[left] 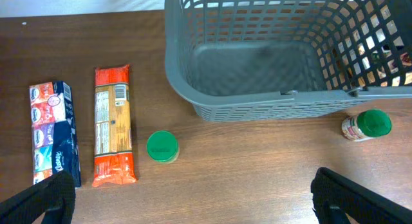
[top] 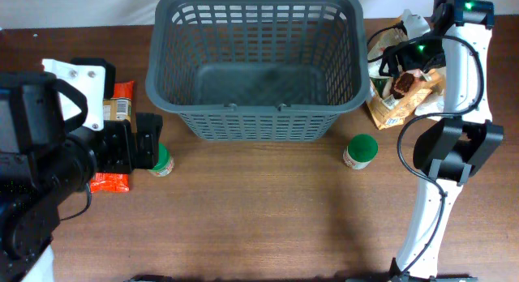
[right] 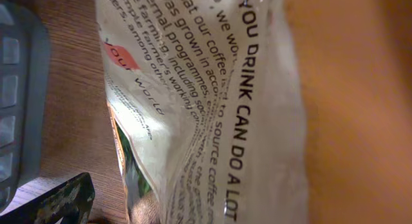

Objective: Pack container
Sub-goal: 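Grasp the coffee bag with the right gripper and lift it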

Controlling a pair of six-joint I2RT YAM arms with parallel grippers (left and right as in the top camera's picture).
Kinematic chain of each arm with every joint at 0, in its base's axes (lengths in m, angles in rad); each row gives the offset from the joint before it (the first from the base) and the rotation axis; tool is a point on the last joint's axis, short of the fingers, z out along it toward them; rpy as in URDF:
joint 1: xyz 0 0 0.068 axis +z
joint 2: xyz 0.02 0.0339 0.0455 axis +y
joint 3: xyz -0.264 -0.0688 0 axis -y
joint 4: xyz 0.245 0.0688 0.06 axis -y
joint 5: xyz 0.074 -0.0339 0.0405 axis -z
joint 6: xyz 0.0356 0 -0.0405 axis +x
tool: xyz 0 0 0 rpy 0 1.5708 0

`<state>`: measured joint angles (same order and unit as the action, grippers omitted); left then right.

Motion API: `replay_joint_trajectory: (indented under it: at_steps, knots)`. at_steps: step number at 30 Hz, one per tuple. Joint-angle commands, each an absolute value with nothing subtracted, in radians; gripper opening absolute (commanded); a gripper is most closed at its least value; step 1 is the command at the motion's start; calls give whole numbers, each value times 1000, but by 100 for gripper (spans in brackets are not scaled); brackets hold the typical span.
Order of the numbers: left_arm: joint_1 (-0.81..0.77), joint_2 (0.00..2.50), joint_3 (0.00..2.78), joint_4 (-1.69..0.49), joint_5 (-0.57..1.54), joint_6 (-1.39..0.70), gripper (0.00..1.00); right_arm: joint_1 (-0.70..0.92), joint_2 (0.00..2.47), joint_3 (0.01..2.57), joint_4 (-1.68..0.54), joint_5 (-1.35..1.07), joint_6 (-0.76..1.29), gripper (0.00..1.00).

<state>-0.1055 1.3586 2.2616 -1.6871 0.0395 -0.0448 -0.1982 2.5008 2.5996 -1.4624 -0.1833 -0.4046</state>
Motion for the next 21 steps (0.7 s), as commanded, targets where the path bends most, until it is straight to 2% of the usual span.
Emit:
replay_joint_trajectory:
  at_steps: [1, 21]
  knots:
    - [-109, 1359, 2258, -1687, 25, -29, 99, -197, 2526, 2569, -1463, -187, -411, 99]
    - [-109, 1359, 2258, -1687, 26, -29, 99, -197, 2526, 2325, -1413, -178, -411, 99]
